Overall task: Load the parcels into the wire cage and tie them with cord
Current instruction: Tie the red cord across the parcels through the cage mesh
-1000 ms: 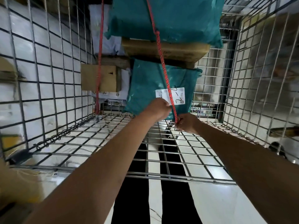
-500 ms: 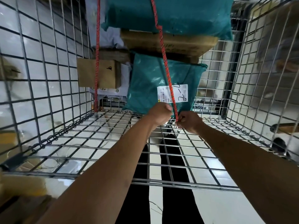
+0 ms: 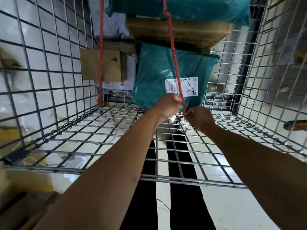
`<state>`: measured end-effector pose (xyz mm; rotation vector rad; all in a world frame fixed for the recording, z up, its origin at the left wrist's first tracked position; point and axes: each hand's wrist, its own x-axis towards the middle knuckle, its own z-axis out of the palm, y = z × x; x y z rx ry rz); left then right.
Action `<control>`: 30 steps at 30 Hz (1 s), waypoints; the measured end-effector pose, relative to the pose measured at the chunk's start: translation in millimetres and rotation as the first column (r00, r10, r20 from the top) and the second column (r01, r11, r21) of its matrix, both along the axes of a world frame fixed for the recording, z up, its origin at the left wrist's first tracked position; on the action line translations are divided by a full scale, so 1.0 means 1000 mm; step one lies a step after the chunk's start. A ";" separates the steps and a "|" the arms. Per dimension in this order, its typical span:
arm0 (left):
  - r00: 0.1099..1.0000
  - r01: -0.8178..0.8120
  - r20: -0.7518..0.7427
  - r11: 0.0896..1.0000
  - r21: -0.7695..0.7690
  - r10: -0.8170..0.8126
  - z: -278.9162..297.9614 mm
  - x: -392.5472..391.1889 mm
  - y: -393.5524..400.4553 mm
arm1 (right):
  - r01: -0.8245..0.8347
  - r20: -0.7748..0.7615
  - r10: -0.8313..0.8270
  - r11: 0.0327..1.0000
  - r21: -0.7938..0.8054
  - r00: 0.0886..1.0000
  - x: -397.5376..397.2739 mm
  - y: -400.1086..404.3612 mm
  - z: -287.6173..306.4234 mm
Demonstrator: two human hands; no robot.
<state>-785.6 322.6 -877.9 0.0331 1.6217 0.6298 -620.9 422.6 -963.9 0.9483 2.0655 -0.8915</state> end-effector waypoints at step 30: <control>0.960 -0.048 -0.278 0.996 -0.071 0.026 0.016 -0.013 -0.006 | -0.167 0.180 0.168 0.986 -0.023 0.969 -0.042 0.016 0.058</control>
